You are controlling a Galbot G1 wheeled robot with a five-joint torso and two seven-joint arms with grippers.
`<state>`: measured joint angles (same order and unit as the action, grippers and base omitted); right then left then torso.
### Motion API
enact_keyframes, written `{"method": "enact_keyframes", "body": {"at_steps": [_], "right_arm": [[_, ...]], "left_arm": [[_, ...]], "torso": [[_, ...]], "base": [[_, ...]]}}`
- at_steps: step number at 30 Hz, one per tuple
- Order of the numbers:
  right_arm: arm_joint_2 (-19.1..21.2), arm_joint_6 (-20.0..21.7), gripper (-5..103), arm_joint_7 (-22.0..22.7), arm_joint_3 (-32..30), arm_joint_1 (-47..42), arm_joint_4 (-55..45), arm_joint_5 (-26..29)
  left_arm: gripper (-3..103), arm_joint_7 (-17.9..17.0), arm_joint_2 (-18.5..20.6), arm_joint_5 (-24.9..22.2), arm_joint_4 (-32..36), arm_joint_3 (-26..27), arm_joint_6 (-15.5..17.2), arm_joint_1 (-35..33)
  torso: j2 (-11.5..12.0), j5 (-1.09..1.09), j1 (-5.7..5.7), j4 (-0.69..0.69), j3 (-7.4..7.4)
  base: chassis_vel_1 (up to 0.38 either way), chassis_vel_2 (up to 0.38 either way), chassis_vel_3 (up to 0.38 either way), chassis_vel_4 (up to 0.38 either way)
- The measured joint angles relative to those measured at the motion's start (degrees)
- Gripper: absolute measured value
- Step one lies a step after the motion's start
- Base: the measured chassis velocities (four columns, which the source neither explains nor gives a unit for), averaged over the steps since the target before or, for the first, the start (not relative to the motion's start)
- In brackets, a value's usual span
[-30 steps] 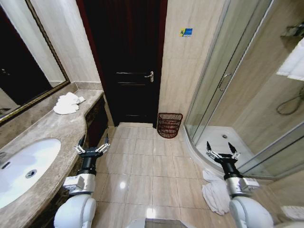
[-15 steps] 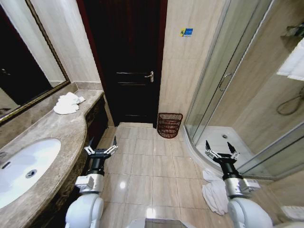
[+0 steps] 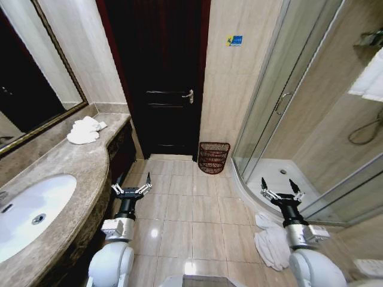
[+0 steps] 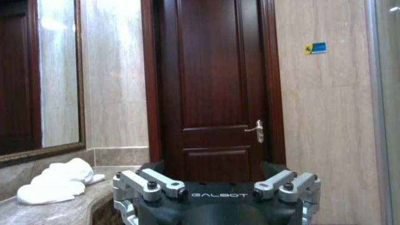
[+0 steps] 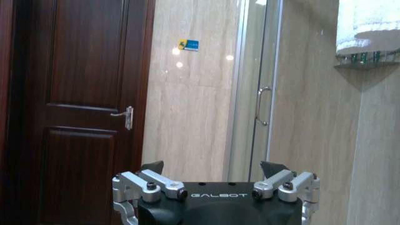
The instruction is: Discard the used towel into the hamper.
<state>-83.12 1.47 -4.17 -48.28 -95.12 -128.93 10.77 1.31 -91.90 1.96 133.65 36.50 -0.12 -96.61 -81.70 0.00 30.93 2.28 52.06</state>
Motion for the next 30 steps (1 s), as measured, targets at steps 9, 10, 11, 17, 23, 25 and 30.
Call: {"method": "enact_keyframes", "body": {"at_steps": [9, 10, 11, 17, 23, 25, 30], "right_arm": [[-0.3, -0.8, 100, -0.1, 0.2, -0.8, 0.3, -0.2], [-0.4, -0.9, 100, -0.2, 0.3, -0.8, 0.3, -0.3], [-0.4, -0.9, 100, -0.2, 0.3, -0.8, 0.3, -0.3], [-0.6, -0.9, 100, -0.3, 0.5, -0.7, 0.1, -0.7], [-0.6, -0.9, 100, -0.4, 0.5, -0.6, 0.3, -0.8], [-0.5, -0.9, 100, -0.4, 0.5, -0.3, 0.5, -0.8], [-0.4, -0.9, 100, -0.5, 0.6, 0.0, 0.9, -0.8]], "left_arm": [[100, 0.2, 0.5, -0.3, -0.4, 0.7, -0.1, 0.1], [100, 0.2, 0.5, -0.4, -0.5, 0.8, -0.2, 0.1], [100, 0.2, 0.5, -0.4, -0.5, 0.8, -0.2, 0.1], [100, 0.6, 0.3, -0.5, -1.4, 1.3, -1.2, -0.1], [100, 0.7, 0.3, -0.6, -1.9, 1.6, -1.7, 0.0], [100, 0.7, 0.3, -0.6, -1.9, 1.8, -1.7, 0.1], [100, 0.8, 0.3, -0.7, -2.0, 1.9, -1.8, 0.1]], "torso": [[0.0, 0.0, 0.0, 0.0, 0.0], [0.0, 0.0, 0.0, -0.01, 0.0], [0.0, 0.0, 0.0, -0.01, 0.0], [0.0, -0.01, 0.0, 0.0, 0.0], [0.0, -0.01, 0.0, -0.01, 0.0], [0.0, 0.0, 0.0, 0.0, 0.0], [0.0, 0.0, 0.0, 0.0, 0.0]], "base": [[-0.03, 0.02, 0.024, -0.029], [0.0, 0.0, 0.0, 0.0], [0.0, 0.0, 0.0, 0.0], [-0.007, 0.013, 0.018, -0.01], [-0.02, 0.061, 0.065, -0.026], [-0.021, 0.087, 0.103, -0.025], [-0.035, 0.094, 0.101, -0.035]]}}
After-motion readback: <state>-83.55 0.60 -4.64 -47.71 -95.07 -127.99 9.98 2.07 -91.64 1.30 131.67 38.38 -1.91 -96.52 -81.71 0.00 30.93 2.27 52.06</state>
